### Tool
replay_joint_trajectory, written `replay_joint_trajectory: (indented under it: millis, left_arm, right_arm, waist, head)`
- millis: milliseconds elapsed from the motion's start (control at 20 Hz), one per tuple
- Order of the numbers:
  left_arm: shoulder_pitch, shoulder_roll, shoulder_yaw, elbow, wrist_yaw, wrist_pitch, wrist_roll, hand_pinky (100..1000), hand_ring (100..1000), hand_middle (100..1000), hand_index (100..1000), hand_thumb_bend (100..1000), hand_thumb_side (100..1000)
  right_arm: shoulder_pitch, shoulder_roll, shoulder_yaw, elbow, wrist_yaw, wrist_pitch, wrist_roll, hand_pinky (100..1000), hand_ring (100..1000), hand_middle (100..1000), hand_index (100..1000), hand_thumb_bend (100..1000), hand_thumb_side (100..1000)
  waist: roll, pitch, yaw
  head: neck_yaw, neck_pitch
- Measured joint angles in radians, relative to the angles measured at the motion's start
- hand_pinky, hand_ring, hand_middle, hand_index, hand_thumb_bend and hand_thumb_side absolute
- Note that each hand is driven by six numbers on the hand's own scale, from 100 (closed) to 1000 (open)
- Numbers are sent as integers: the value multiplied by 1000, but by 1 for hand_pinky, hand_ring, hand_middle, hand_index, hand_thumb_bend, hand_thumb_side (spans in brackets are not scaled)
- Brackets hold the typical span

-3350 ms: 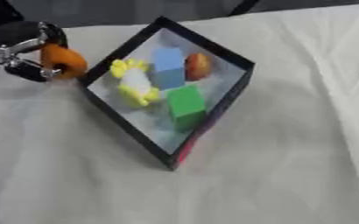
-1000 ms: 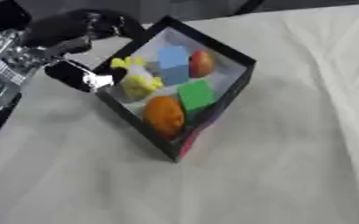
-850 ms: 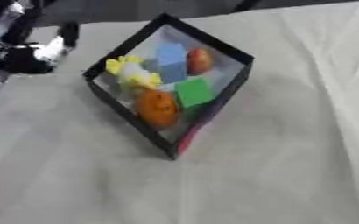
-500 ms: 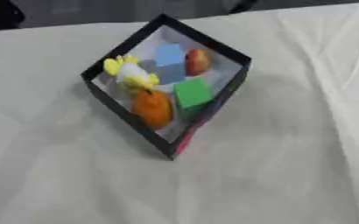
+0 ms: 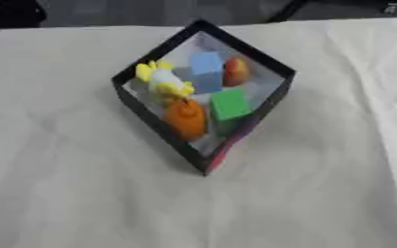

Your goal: Pick up objects on the table and place them in the box.

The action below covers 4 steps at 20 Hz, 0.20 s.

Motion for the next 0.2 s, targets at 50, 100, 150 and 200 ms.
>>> replay_joint_trajectory:
  millis: [50, 100, 150, 200]
  left_arm:
    - [-4, -13, 0, 0, -5, 11, -13, 839, 815, 815, 926, 103, 674]
    - [-9, -24, 0, 0, -7, 21, -22, 840, 818, 818, 926, 110, 676]
    - [-14, -33, 1, 0, -9, 32, -29, 841, 822, 821, 927, 117, 678]
    - [-18, -40, 1, 0, -10, 44, -33, 841, 822, 821, 927, 118, 679]
  right_arm:
    - [2, 9, 0, 1, 0, -17, 8, 954, 711, 617, 822, 100, 548]
    - [6, 17, 0, 4, -1, -34, 21, 960, 727, 629, 829, 100, 551]
    - [8, 24, 0, 10, -2, -50, 37, 967, 744, 645, 838, 100, 555]
    - [9, 30, 1, 17, -2, -65, 56, 967, 746, 647, 839, 100, 555]
  waist:
    - [-1, 0, 3]
    - [-3, 0, 5]
    - [-6, 0, 7]
    - [-9, 0, 8]
  head:
    - [2, 0]
    - [4, 0]
    - [7, 0]
    - [8, 0]
